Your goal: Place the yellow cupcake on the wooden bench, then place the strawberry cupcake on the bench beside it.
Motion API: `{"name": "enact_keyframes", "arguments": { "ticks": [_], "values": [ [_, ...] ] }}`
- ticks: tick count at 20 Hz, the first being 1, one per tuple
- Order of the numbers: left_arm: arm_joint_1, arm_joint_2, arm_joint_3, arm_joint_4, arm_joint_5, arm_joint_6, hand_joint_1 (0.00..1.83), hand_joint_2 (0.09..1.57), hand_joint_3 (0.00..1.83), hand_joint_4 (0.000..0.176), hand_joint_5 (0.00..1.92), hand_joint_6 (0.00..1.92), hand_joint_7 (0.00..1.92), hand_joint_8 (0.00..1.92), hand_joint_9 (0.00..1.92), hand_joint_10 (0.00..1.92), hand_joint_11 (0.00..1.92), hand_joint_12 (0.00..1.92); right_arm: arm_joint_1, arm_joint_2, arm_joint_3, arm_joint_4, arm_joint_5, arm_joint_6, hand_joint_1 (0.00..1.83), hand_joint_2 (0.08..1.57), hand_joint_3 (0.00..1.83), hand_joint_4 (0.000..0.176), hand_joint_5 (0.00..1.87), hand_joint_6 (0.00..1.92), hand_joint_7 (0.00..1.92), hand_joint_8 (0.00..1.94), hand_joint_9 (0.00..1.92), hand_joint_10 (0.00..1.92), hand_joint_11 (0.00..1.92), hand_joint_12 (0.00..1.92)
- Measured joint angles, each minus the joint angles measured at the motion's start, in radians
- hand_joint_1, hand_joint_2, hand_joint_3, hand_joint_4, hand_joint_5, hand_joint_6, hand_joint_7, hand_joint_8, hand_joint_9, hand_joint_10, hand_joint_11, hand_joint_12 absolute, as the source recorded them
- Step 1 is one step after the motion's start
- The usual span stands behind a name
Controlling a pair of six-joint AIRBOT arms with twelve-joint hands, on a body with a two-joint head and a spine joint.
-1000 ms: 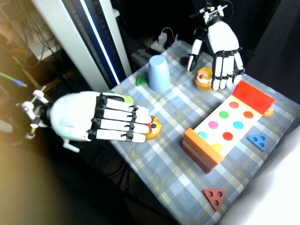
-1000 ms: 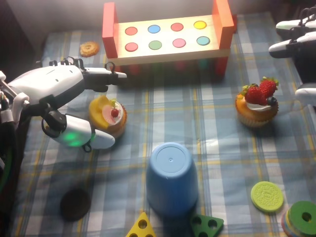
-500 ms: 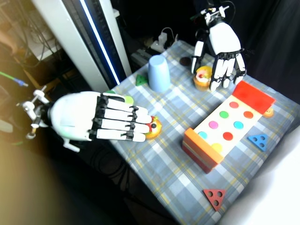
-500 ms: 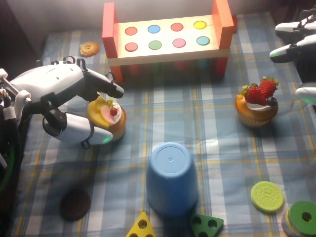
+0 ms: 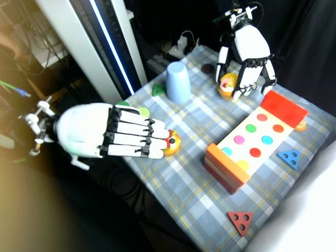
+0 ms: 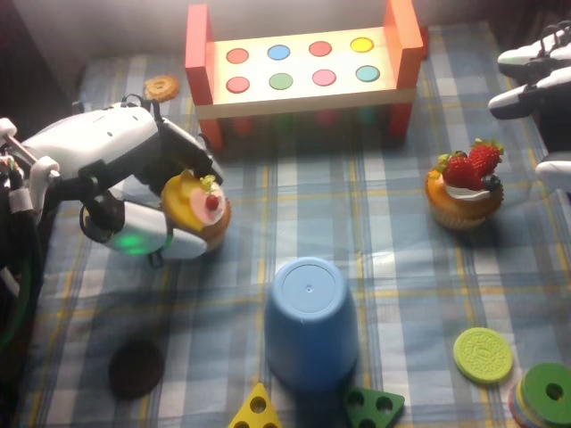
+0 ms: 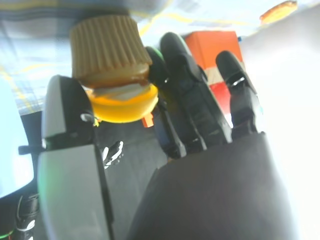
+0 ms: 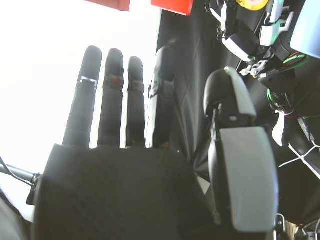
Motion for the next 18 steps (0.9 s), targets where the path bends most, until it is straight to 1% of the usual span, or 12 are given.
{"name": "enact_keyframes", "arguments": {
  "ticks": [2,4,5,6,7,9,10,12,14,15,17,18],
  "values": [
    [-0.016,0.022,-0.009,0.047,-0.037,-0.054,1.27,1.07,0.0,0.0,1.05,0.67,1.14,0.91,1.09,0.03,0.0,0.79,0.0,0.0,0.0,0.002,0.0,0.0,0.65,1.23,0.0,0.0,0.74,0.0,0.47,0.0,0.43,0.0,0.18,0.6],
    [-0.049,0.04,-0.017,0.101,-0.083,-0.111,1.25,1.08,0.0,0.0,0.99,0.83,1.15,0.83,1.01,0.0,0.0,0.71,0.0,0.0,0.0,0.001,0.0,0.0,0.68,1.22,0.0,0.0,0.75,0.0,0.48,0.0,0.44,0.0,0.2,0.61],
    [-0.066,0.04,-0.017,0.109,-0.102,-0.122,1.26,1.06,0.0,0.0,1.08,0.68,1.15,0.85,1.05,0.01,0.05,0.72,0.0,0.0,0.0,0.001,0.0,0.0,0.7,1.23,0.0,0.0,0.75,0.0,0.49,0.0,0.44,0.0,0.21,0.61],
    [-0.094,0.04,-0.016,0.121,-0.121,-0.125,1.25,1.06,0.0,0.0,1.07,0.71,1.12,0.88,1.02,0.0,0.03,0.74,0.0,0.0,0.0,0.001,0.0,0.0,0.71,1.22,0.0,0.0,0.75,0.0,0.49,0.0,0.45,0.0,0.21,0.61],
    [-0.13,0.035,-0.006,0.14,-0.127,-0.126,1.24,1.07,0.0,0.0,1.01,0.88,1.15,0.76,0.98,0.0,0.01,0.78,0.0,-0.001,0.0,0.001,0.0,0.0,0.72,1.23,0.0,0.0,0.74,0.0,0.49,0.0,0.45,0.0,0.21,0.61],
    [-0.206,-0.012,0.048,0.15,-0.122,-0.127,1.25,1.06,0.0,0.0,1.01,0.88,1.21,0.65,0.98,0.0,0.0,0.8,0.0,-0.005,0.006,0.002,0.002,0.0,0.7,1.23,0.0,0.0,0.73,0.0,0.47,0.0,0.44,0.0,0.28,0.5],
    [-0.255,-0.047,0.097,0.15,-0.089,-0.128,1.24,1.07,0.0,0.0,1.02,0.84,1.16,0.76,0.97,0.0,0.0,0.7,0.0,-0.01,0.01,0.005,0.002,0.0,0.7,1.23,0.0,0.0,0.72,0.0,0.47,0.0,0.44,0.0,0.28,0.48],
    [-0.32,-0.125,0.192,0.125,-0.034,-0.126,1.25,1.05,0.0,0.02,1.07,0.79,1.18,0.71,0.97,0.0,0.0,0.72,0.0,-0.017,0.013,0.002,0.0,0.0,0.69,1.23,0.0,0.0,0.69,0.0,0.46,0.0,0.44,0.0,0.31,0.42],
    [-0.353,-0.198,0.28,0.047,0.054,-0.065,1.26,1.04,0.0,0.0,1.08,0.73,1.24,0.63,0.97,0.0,0.0,0.87,0.0,-0.021,0.023,-0.007,0.0,0.003,0.68,1.24,0.0,0.004,0.67,0.0,0.45,0.0,0.43,0.0,0.33,0.36],
    [-0.365,-0.236,0.33,-0.012,0.12,-0.005,1.26,1.04,0.0,0.0,1.08,0.72,1.23,0.65,0.98,0.01,0.0,0.84,0.001,-0.021,0.024,-0.003,-0.003,0.003,0.69,1.24,0.0,0.008,0.67,0.0,0.45,0.0,0.43,0.0,0.33,0.35],
    [-0.385,-0.281,0.394,-0.068,0.187,0.042,1.23,1.08,0.0,0.043,1.01,0.92,1.1,0.8,0.87,0.01,0.0,0.61,0.008,-0.021,0.026,-0.006,-0.007,0.003,0.73,1.23,0.0,0.0,0.69,0.01,0.46,0.0,0.42,0.0,0.31,0.34],
    [-0.388,-0.301,0.425,-0.092,0.203,0.047,1.22,1.09,0.0,0.026,0.97,0.95,1.09,0.85,0.83,0.0,0.0,0.56,0.008,-0.024,0.026,-0.007,-0.003,0.003,0.73,1.24,0.0,0.0,0.69,0.01,0.46,0.0,0.43,0.0,0.31,0.35]
  ]
}}
